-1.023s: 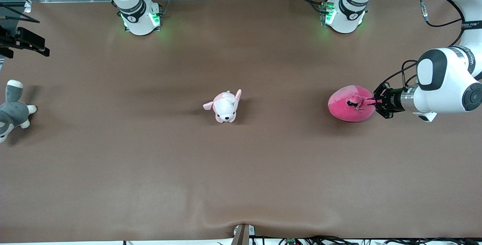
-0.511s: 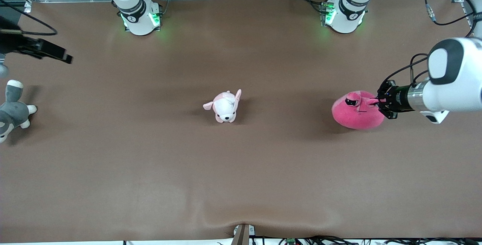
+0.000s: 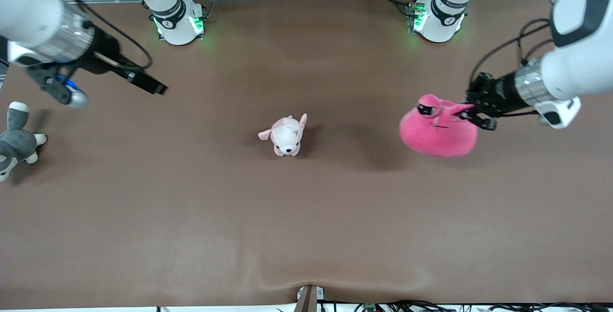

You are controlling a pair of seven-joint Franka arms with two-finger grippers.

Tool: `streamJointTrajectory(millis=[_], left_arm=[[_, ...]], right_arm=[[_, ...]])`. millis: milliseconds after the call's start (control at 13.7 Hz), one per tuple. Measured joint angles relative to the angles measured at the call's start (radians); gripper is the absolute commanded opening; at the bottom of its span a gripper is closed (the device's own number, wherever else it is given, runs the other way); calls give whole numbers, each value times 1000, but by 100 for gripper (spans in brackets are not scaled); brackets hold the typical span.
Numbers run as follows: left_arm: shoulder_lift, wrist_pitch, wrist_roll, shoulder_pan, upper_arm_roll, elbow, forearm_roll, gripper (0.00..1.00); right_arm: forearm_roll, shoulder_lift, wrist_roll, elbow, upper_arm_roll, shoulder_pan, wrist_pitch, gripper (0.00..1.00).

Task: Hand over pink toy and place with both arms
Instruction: 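Lift the plush with the left gripper while the right gripper approaches, then grasp the plush with the right gripper while the left gripper holds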

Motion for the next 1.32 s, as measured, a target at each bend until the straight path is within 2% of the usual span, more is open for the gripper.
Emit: streamJointTrajectory(millis=[146,292,511,731,1023,1096,1169,1242,1315], left_arm=[[20,8,-134,-11,-87,46,-4,0],[58,30,-231,-49,-134,90,-4,0],[108,93,-311,-157,-140,125,-3,0],[154,167,-461,-244,-140,171,-3,0],[222,237,-589,-317,-138,238,-2,0],[230,243,-600,-324,-138,245,-2,0],[233,245,-606,-330,-138,248,-2,0],[234,247,-614,-336,-138,250,-2,0],[234,248,-622,-340,-138,252,-2,0]], right_arm=[[11,28,192,0,1,62,84,100],[37,56,400,-1,2,124,165,100],[83,96,685,-2,2,191,297,100],[88,147,916,-4,1,263,436,100],[88,207,1021,-5,0,359,492,100],[83,214,1030,-5,-1,371,496,94],[63,219,1035,-5,-2,380,496,56],[19,221,1045,-5,-2,386,496,23],[-19,222,1065,-5,-2,392,497,0]])
